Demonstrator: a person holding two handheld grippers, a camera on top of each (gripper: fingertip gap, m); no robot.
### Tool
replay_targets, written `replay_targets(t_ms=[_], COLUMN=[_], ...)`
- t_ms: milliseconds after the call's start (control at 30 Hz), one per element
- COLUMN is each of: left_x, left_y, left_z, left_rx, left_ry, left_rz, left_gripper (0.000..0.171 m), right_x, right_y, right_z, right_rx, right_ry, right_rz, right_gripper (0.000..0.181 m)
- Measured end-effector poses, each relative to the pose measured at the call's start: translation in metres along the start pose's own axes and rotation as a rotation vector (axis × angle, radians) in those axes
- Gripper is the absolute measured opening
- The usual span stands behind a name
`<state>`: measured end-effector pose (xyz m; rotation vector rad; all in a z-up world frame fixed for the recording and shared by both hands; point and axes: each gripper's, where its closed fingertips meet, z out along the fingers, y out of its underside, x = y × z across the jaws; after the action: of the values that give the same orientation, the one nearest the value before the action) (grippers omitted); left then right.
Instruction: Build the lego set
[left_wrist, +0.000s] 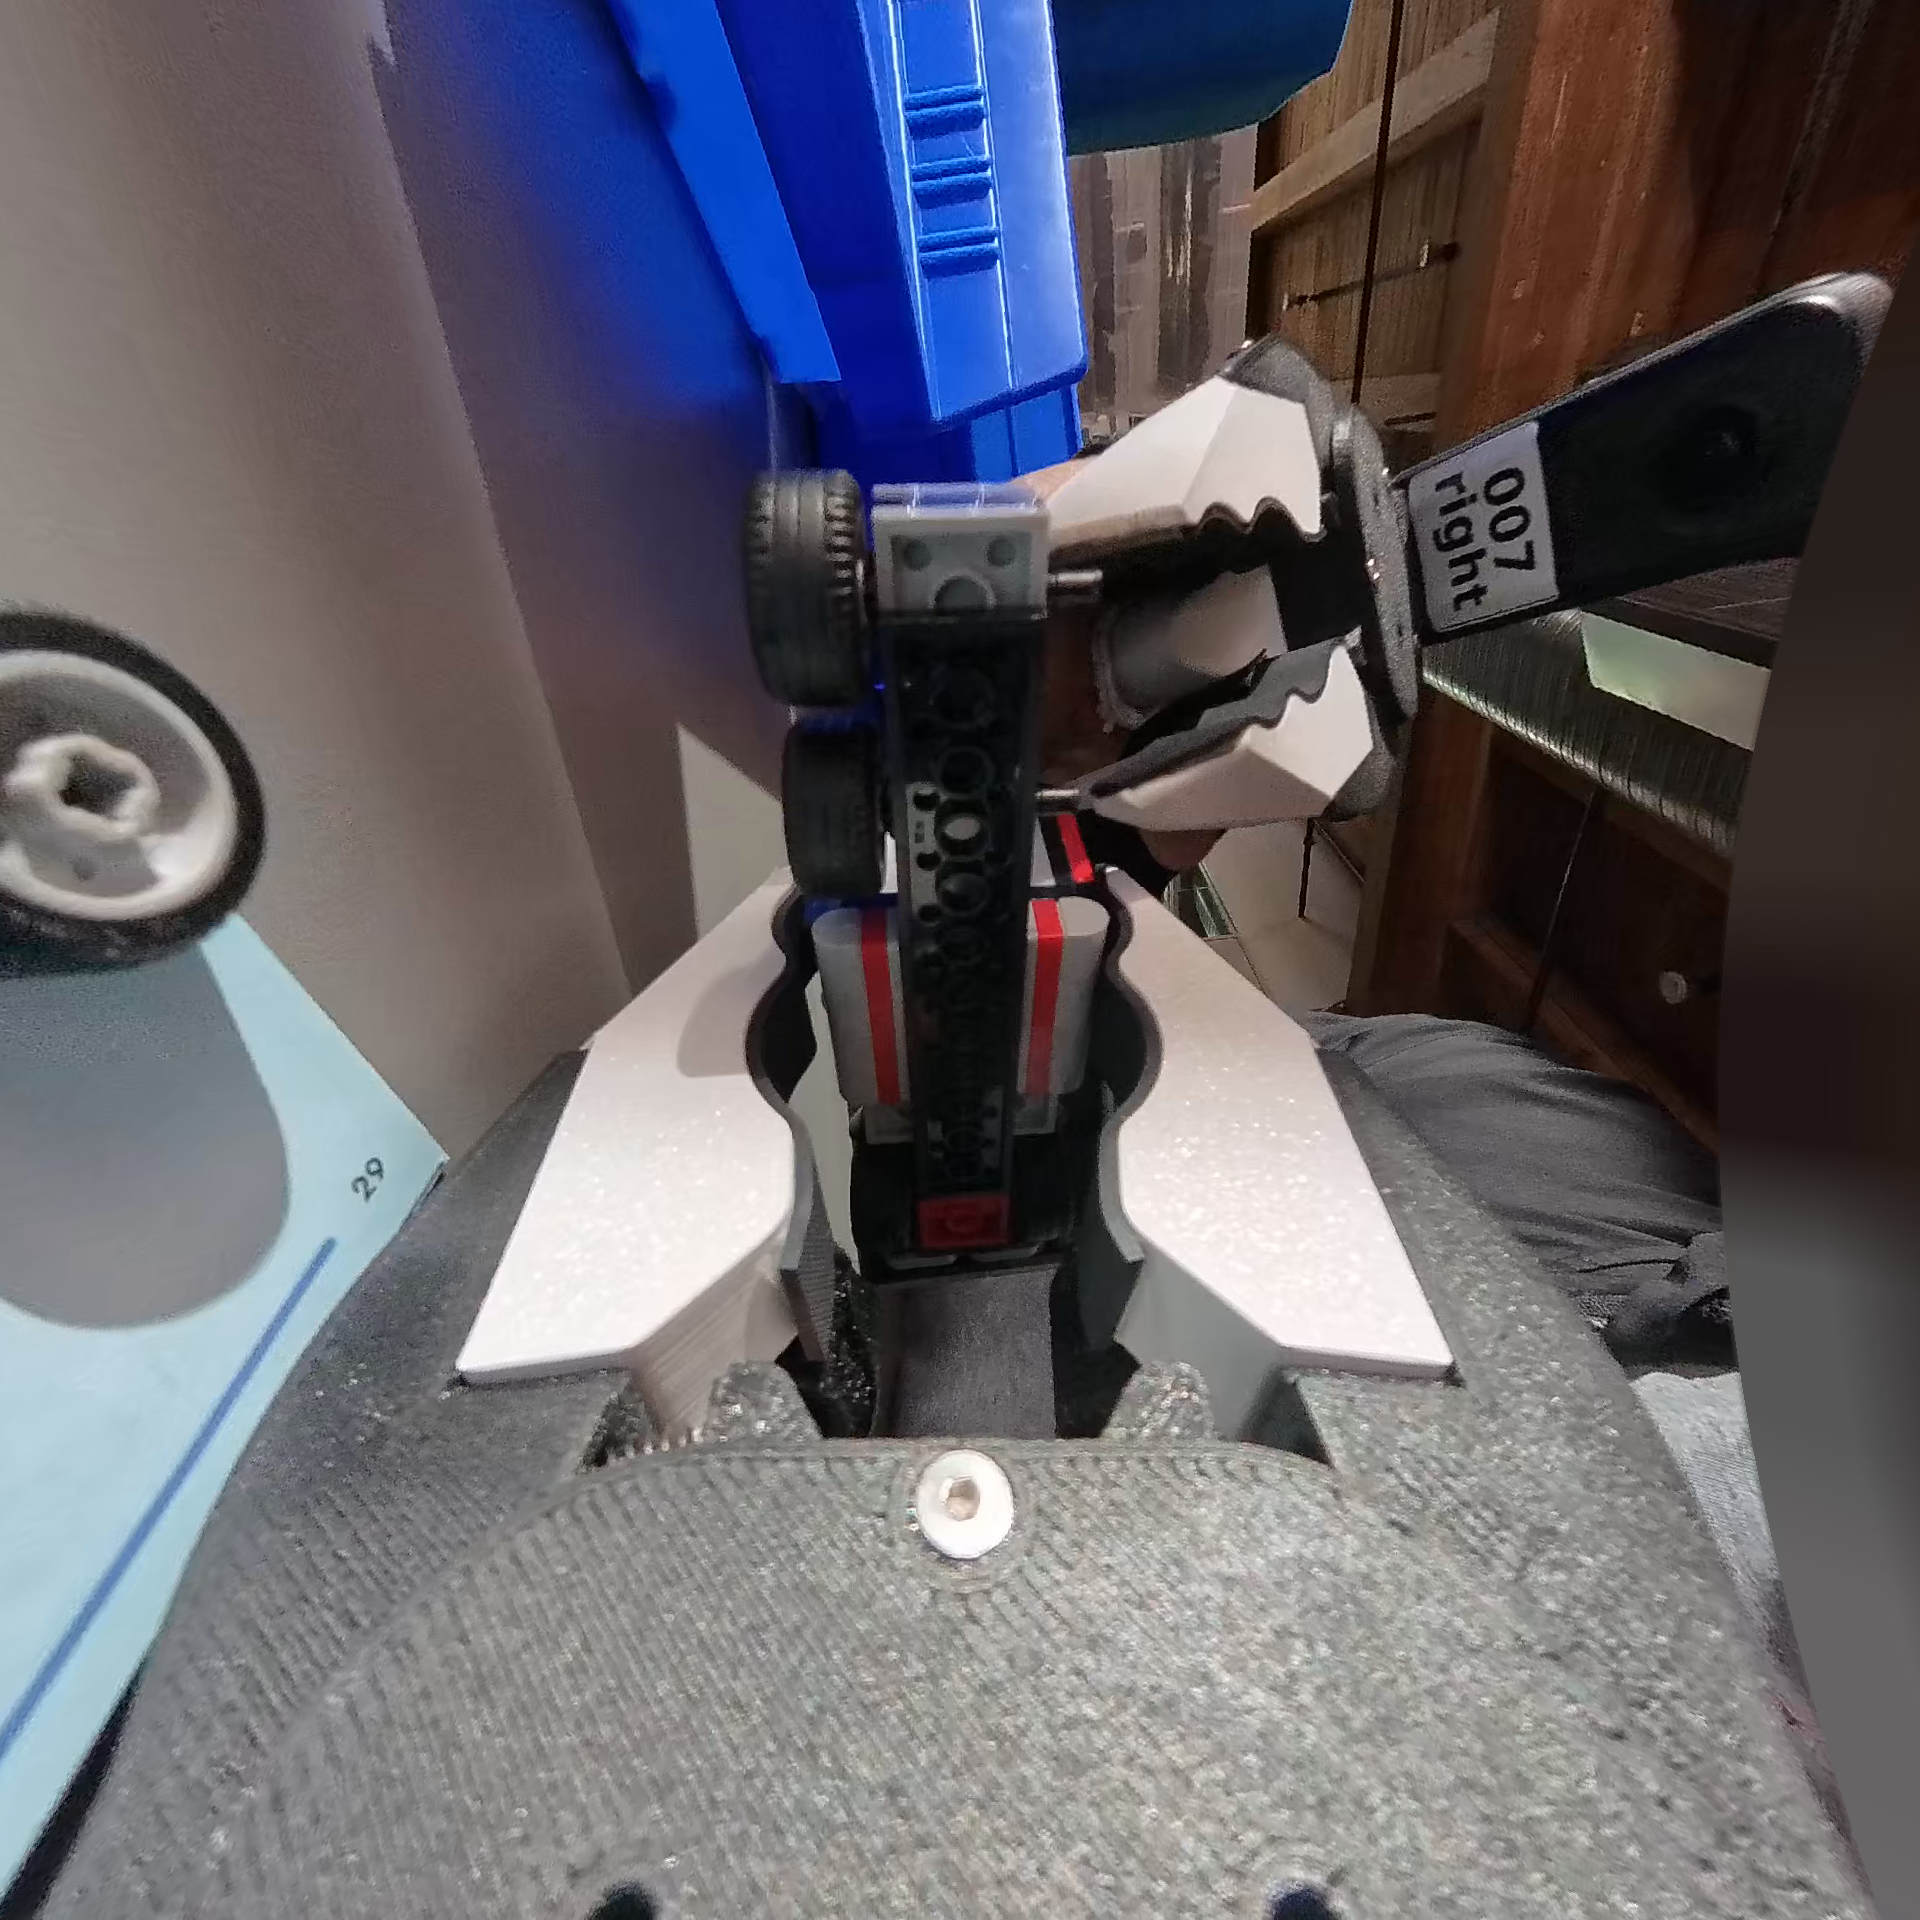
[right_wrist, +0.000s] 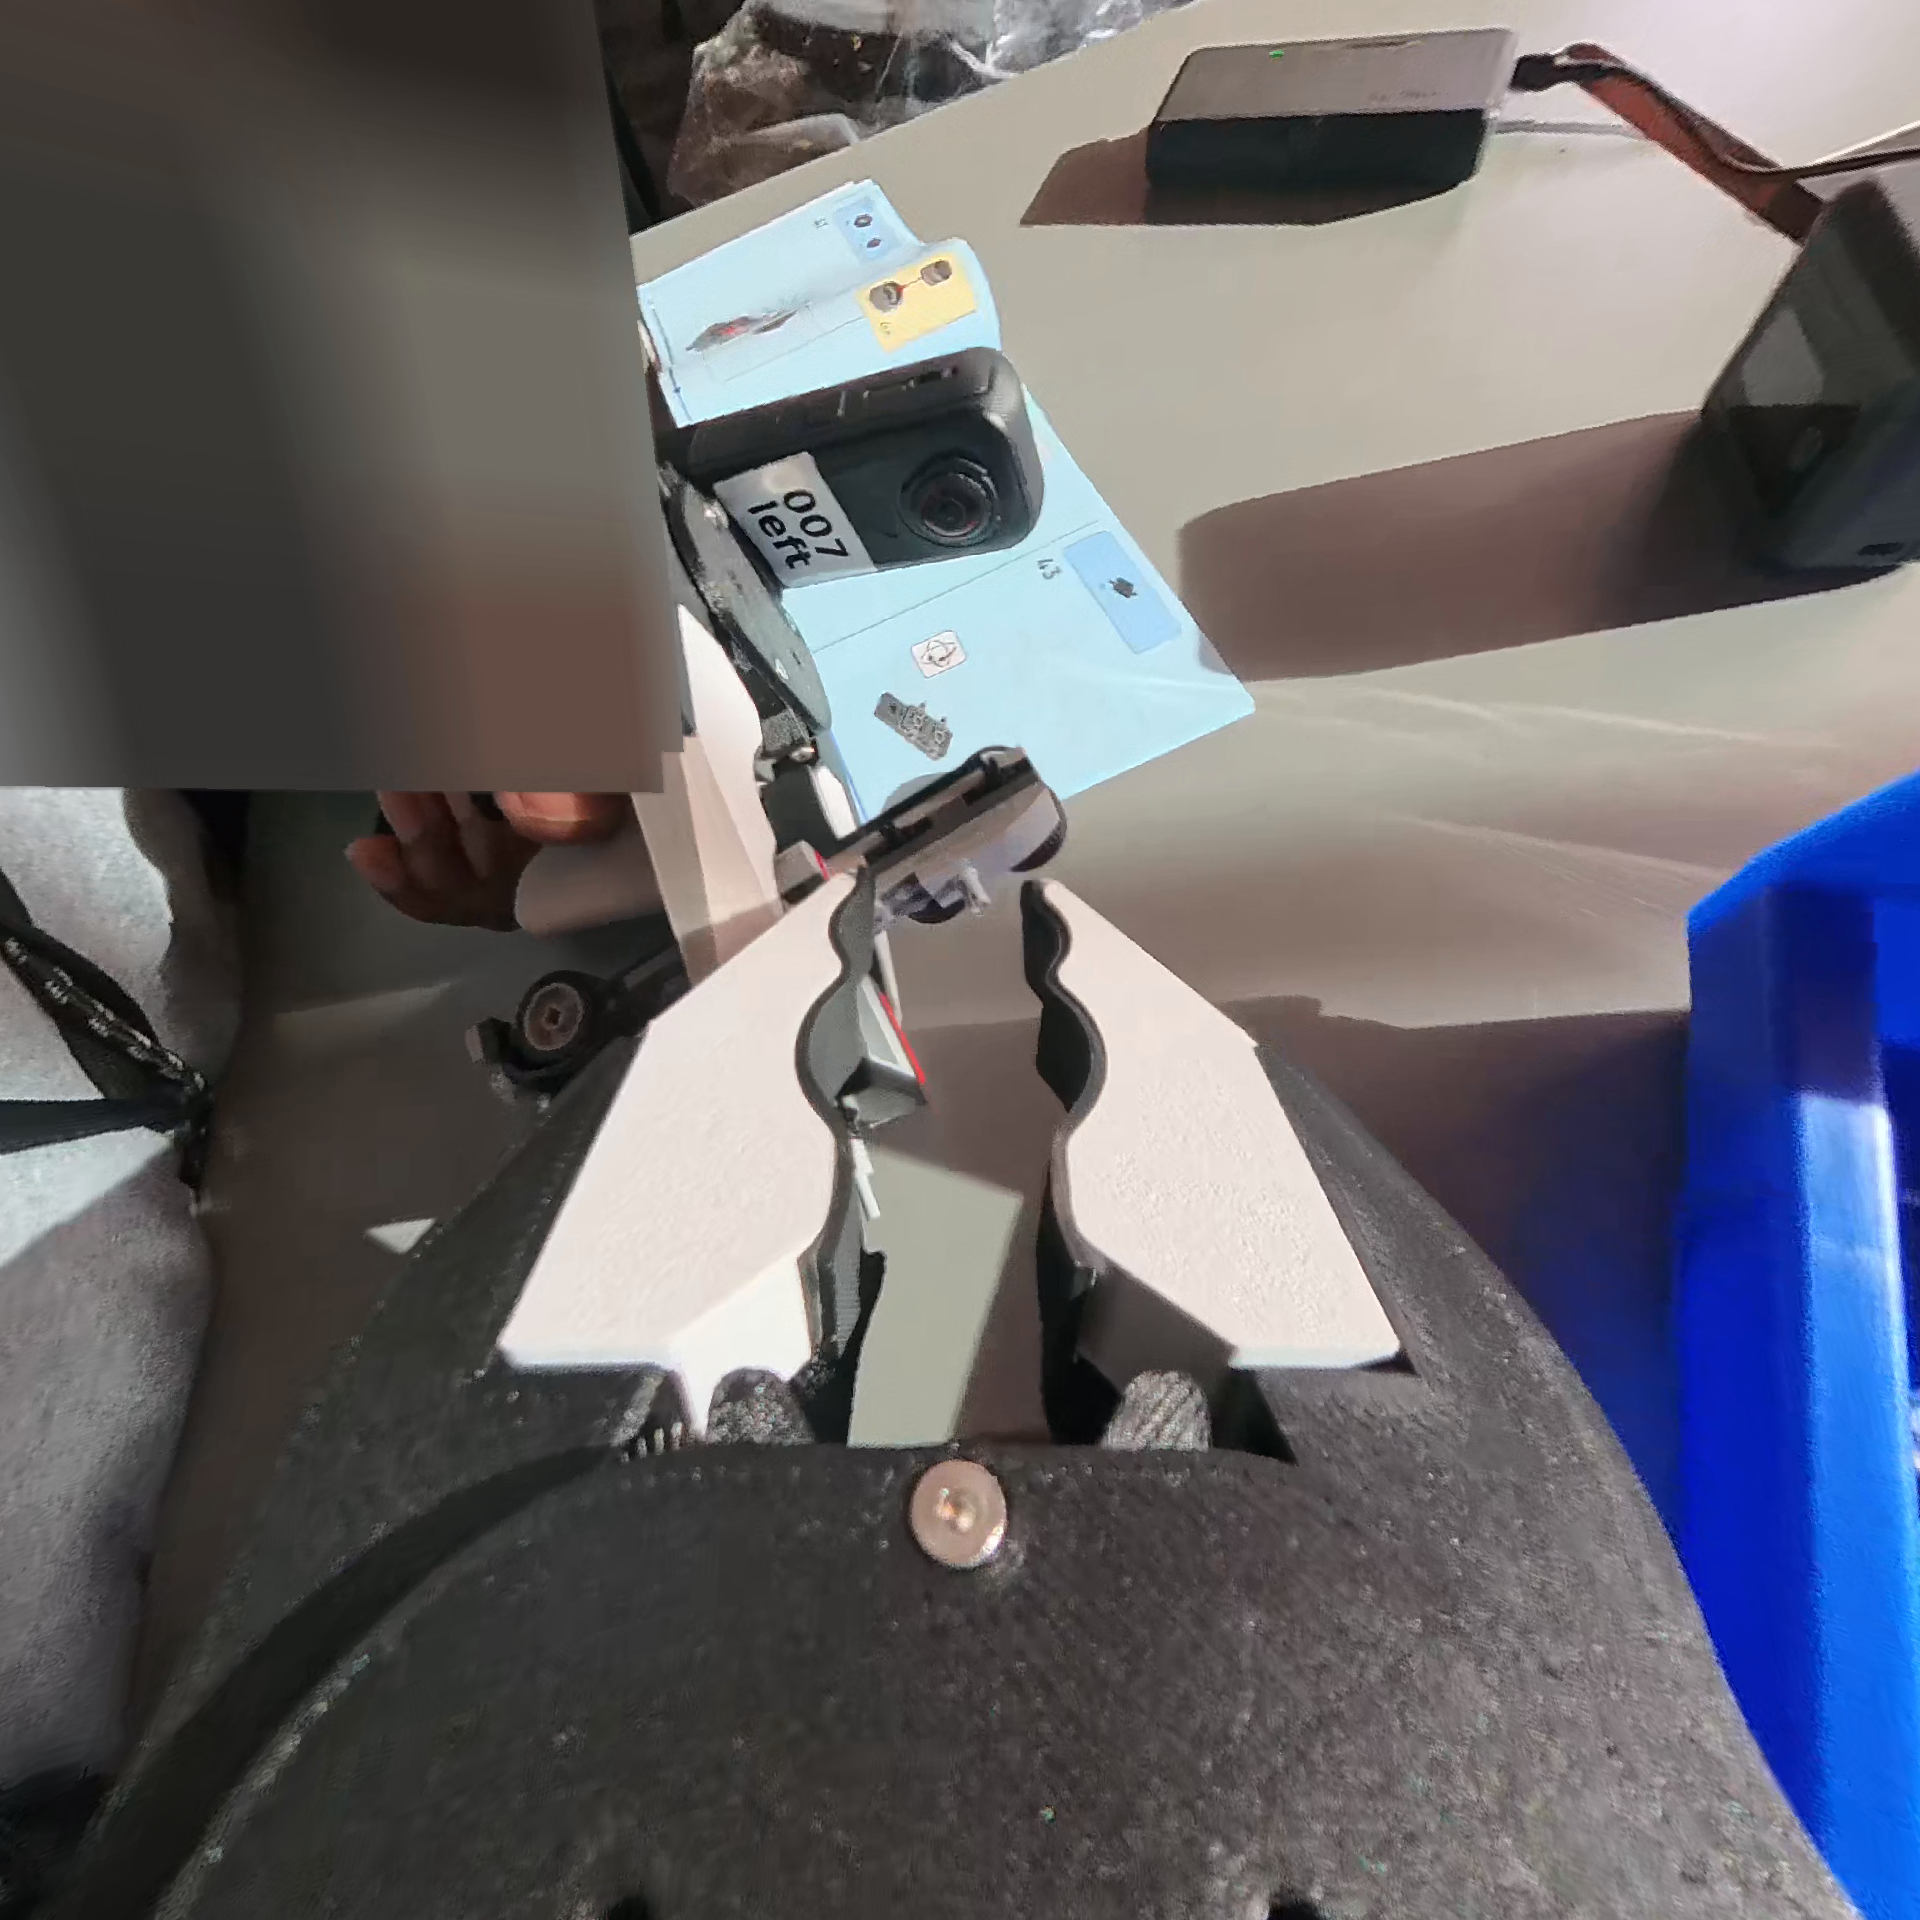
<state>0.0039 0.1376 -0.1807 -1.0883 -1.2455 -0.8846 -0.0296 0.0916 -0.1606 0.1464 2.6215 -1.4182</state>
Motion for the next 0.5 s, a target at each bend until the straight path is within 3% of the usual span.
replay_targets(t_ms=[333,500], left_x=[0.008,0.010], left_y=[0.000,0.000], left_z=[-0.001,-0.003], left_rx=[0.013,0.022], left_ry=[0.020,0.023], left_rz=[0.016,0.025], left_gripper=[0.053,0.053], right_x=[0.018,0.026], right_y=[0.018,0.061], right_z=[-0.033,-0.084], right_rx=[0.098,0.125], right_ry=[0.242,0.622], right_rz=[0.119,0.193], right_gripper=[0.031,0.030])
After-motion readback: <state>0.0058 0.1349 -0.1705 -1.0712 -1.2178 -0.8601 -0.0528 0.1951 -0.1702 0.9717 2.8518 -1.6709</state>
